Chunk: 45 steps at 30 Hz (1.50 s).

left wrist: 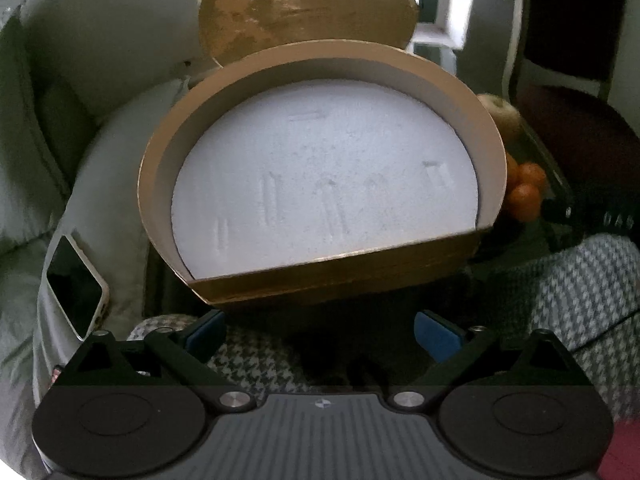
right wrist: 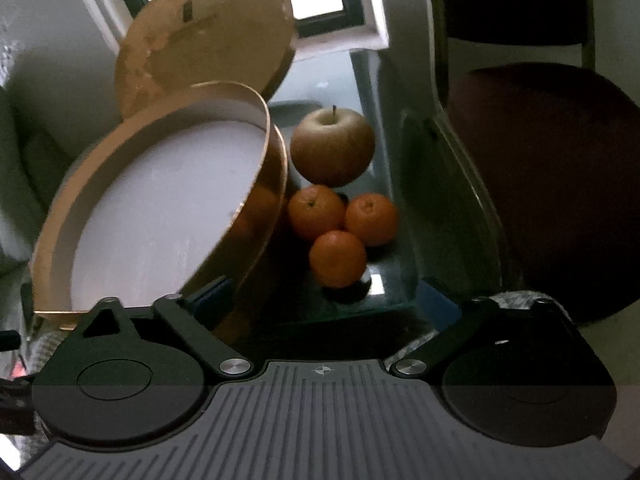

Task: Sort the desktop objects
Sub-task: 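Close the right tool on a mandarin orange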

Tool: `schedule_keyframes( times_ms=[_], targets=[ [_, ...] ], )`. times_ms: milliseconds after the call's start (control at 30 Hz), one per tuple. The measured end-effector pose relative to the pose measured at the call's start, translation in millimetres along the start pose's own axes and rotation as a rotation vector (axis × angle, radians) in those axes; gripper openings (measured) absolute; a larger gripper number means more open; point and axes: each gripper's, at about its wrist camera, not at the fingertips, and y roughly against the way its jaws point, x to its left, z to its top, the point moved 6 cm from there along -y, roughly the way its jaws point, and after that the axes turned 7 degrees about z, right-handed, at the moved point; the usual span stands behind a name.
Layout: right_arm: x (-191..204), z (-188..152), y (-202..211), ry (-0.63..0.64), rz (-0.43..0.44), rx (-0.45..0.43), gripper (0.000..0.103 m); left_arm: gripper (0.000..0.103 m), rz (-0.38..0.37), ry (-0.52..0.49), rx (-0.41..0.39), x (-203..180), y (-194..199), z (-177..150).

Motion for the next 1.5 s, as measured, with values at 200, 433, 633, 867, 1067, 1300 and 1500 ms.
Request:
schedule_keyframes(
  times_ms=[200, 433, 633, 867, 1067, 1300, 1500],
  targets=[
    [-5.4, 3.2, -15.8, 0.033, -0.051, 0.011, 0.080, 0.100, 0.024, 0.055, -0.045, 8.1, -4.2, 11.9],
    [-12.6, 9.1, -33.4, -0.036, -0.023, 0.017, 0.073, 0.083, 0.006, 0.038, -0.024, -1.8, -16.0, 17.9],
    [-8.6, 12.2, -49.1, -0.040, -0.038, 0.035, 0.070, 0.082, -0.016, 0.006, -0.018, -6.2, -18.3, 18.5],
    [-7.9, 14.8, -61.3, -0.054, -0.044, 0.047, 0.065, 0.083, -0.011, 0.044, -0.025, 0.1, -20.3, 19.6],
    [-9.0, 13.2, -66.0, -0.075, -0.057, 0.064, 0.048, 0.084, -0.023, 0.054, -0.024, 0.9, -20.8, 19.0],
    [-6.2, 12.0, -63.4, -0.094, -0.064, 0.077, 0.045, 0.084, -0.021, 0.079, -0.051, 7.5, -11.2, 17.1],
    [-2.0, 6.1, -43.7, -0.107, -0.044, 0.073, 0.045, 0.087, 0.002, 0.103, -0.058, 17.5, -3.3, 7.1]
  ],
)
